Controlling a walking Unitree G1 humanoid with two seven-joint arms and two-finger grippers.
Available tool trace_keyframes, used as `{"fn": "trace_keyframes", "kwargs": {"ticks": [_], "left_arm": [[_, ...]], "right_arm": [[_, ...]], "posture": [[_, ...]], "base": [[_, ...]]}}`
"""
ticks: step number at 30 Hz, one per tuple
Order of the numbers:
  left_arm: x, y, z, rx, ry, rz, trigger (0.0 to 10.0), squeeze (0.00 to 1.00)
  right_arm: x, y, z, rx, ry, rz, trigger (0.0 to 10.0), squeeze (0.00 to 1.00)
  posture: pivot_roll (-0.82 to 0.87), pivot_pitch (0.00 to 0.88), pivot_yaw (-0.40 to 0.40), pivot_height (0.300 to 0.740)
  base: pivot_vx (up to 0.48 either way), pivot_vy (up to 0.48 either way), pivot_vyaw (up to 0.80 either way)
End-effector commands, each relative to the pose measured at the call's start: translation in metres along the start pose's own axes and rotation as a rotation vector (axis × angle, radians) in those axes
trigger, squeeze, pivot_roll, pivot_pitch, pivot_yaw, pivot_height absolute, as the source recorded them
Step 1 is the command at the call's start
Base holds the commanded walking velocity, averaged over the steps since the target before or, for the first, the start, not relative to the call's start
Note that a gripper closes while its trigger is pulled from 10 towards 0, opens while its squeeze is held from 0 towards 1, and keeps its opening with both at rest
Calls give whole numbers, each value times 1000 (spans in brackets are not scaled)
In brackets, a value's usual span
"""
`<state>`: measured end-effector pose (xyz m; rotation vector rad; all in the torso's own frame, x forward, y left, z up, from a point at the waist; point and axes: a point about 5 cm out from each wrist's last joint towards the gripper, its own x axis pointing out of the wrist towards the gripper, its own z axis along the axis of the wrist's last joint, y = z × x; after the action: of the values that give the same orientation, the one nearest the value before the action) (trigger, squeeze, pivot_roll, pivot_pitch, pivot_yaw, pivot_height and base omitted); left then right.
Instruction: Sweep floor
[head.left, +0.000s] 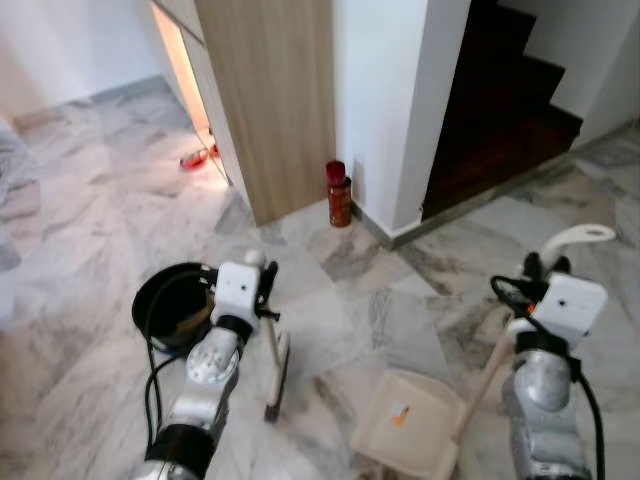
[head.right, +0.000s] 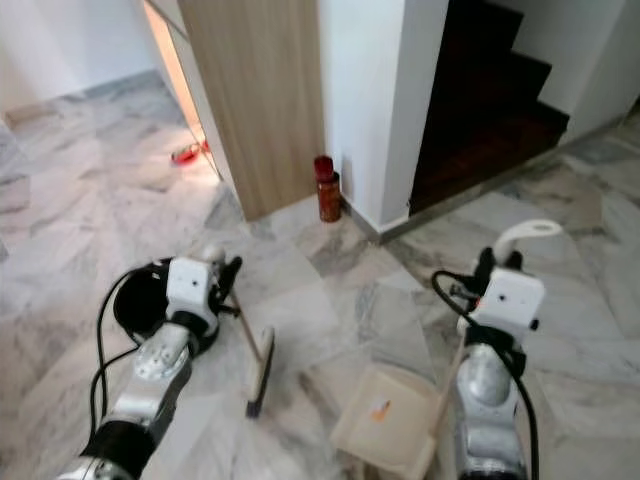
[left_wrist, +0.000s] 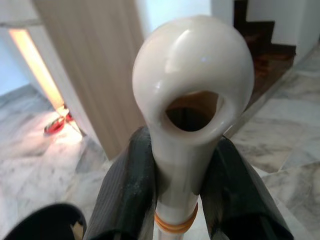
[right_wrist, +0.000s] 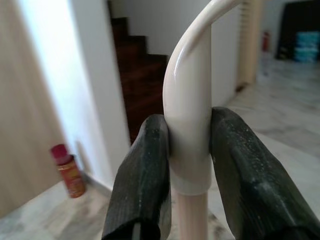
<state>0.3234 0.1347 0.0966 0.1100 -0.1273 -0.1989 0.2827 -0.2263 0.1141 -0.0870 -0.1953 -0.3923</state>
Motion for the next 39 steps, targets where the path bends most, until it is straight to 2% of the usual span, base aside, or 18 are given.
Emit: {"fn": "trace_keyframes", "kwargs": {"ticks": [1,27,39], "left_arm": [[6,-4,10,1,-51,-17,10000,0],[4,-7,8,-34,-57,-12,10000,0],[4,-6,7,-33,-56,-15,10000,0]], "right_arm": [[3,-4,3,-9,-22,-20,10000,0],[10,-4,7,-39,-46,-10,10000,0],[9,-4,6,-37,-42,-16,10000,0]], "posture": [[-105,0,116,740],[-115,47,84,740],[-115,48,86,740]], "base": [[0,0,-800],[0,0,-800],[0,0,-800]]}}
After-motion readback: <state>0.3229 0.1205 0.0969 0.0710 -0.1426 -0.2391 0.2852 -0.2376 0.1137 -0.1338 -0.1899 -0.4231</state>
